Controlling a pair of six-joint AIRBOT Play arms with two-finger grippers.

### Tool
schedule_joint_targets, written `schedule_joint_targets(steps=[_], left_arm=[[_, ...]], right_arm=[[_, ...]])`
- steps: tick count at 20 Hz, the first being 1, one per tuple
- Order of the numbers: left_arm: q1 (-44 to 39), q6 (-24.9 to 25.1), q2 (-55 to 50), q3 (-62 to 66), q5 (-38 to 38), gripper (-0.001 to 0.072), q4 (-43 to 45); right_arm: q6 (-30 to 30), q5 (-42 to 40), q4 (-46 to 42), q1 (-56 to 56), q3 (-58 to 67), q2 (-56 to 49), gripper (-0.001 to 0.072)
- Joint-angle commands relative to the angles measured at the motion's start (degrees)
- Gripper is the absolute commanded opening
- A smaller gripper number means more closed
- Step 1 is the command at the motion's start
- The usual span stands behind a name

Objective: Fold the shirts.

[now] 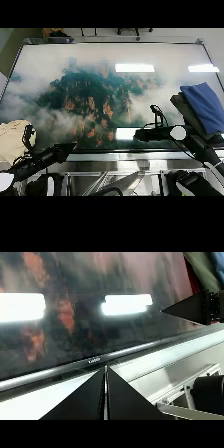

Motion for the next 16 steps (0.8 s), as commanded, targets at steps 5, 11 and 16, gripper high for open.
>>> schedule_joint_targets(steps=[5, 11, 16], left_arm=[[0.96, -4.83, 1.73, 2.99, 8.55, 0.0015, 8.07], [13.40, -16.59, -12.41, 18.56, 25.27, 0.0703, 48.43], [32.74, -17.00, -30.53, 19.58, 25.18, 0.0702, 47.67]], right_arm=[[0.02, -0.02, -0.02, 0.04, 0.00, 0.04, 0.0016], [0.02, -0.02, -0.04, 0.04, -0.02, 0.04, 0.0016], [0.04, -0.02, -0.02, 0.04, -0.02, 0.04, 0.0016]])
